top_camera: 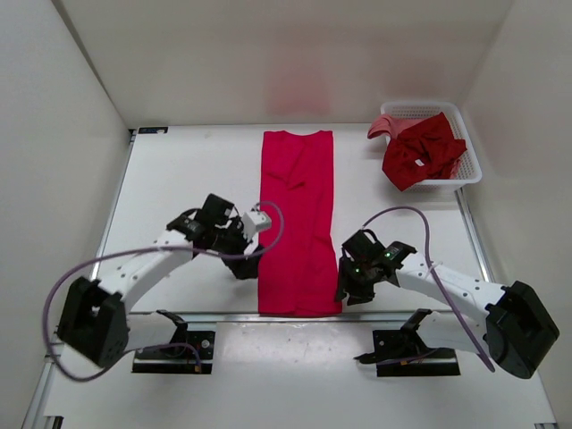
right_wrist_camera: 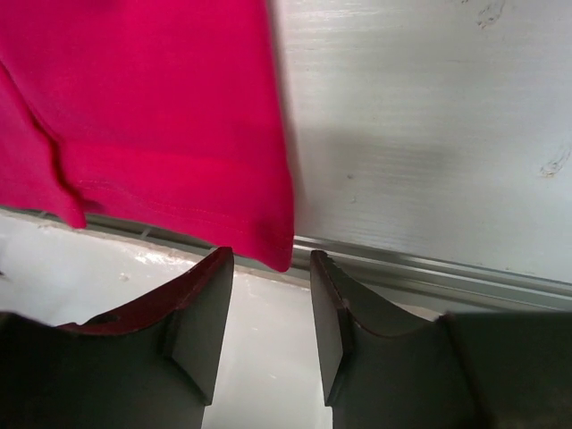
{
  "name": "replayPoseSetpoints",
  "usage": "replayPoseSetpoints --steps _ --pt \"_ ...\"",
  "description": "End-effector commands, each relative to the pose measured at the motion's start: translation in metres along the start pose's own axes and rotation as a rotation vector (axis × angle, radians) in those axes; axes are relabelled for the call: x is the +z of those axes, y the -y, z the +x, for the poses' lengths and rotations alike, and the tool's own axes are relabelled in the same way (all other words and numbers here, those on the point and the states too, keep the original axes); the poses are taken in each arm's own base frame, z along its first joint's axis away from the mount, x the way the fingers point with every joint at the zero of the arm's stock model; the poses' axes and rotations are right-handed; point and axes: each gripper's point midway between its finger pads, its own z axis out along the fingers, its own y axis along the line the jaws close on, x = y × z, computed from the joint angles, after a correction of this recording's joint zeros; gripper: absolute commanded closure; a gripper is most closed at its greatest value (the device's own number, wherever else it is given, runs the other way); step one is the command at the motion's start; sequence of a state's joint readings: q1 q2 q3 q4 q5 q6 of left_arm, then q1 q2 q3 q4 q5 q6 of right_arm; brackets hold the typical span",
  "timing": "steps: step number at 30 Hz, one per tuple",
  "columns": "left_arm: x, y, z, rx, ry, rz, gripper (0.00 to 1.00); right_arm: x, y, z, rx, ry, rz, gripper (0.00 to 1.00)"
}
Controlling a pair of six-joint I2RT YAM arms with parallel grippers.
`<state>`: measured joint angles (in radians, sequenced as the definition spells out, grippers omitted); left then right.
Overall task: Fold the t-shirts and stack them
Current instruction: Grab the bottom of the folded rectangular tshirt with both arms
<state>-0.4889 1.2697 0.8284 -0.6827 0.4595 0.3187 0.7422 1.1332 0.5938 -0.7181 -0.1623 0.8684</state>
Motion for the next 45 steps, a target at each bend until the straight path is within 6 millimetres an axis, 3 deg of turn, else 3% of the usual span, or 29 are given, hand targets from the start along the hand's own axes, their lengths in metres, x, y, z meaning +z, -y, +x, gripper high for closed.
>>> replayPoseSetpoints --steps 1,2,9,13,15,16,18,23,25,26,31,33,38,45 --pt "0.000 0.026 0.027 0.000 -0.018 0.082 0.01 0.003 -0.003 -0.006 -0.017 0.032 0.016 0.60" --pt "0.002 0.030 0.039 -0.033 -0.040 0.106 0.01 0.006 -0.001 -0.007 -0.029 0.031 0.029 0.60" --pt "0.020 0.040 0.046 -0.112 -0.045 0.114 0.01 0.016 0.006 -0.008 -0.031 0.037 0.041 0.59" --pt "0.029 0.051 0.043 -0.155 -0.001 0.145 0.03 0.019 0.002 -0.010 -0.036 0.053 0.009 0.58" --pt "0.033 0.049 0.020 -0.254 0.134 0.167 0.02 0.023 0.005 -0.006 -0.041 0.033 0.022 0.58" --pt "0.034 0.054 0.025 -0.373 0.156 0.189 0.02 0.023 0.005 -0.006 -0.041 0.035 0.023 0.59" --pt "0.038 0.048 0.014 -0.441 0.231 0.134 0.03 0.021 0.002 -0.008 -0.040 0.042 0.021 0.59" --pt "0.053 0.055 0.078 -0.584 0.066 0.051 0.06 0.016 0.005 -0.011 -0.025 0.076 0.008 0.59" --pt "0.053 0.057 0.078 -0.573 0.086 0.048 0.07 0.016 0.006 -0.010 -0.014 0.075 0.005 0.58" --pt "0.054 0.062 0.078 -0.576 0.080 0.067 0.10 0.016 0.008 -0.008 -0.010 0.073 0.008 0.58" --pt "0.054 0.063 0.100 -0.634 -0.020 0.022 0.55 0.020 0.009 -0.001 0.004 0.062 -0.001 0.59" --pt "0.051 0.069 0.102 -0.627 -0.057 0.010 0.60 0.020 0.008 -0.002 -0.001 0.061 -0.003 0.59" --pt "0.052 0.071 0.107 -0.634 -0.103 -0.008 0.54 0.019 0.002 -0.007 -0.017 0.068 -0.003 0.59" --pt "0.056 0.078 0.104 -0.610 -0.109 0.020 0.48 0.026 0.000 0.010 -0.032 0.015 -0.019 0.60"
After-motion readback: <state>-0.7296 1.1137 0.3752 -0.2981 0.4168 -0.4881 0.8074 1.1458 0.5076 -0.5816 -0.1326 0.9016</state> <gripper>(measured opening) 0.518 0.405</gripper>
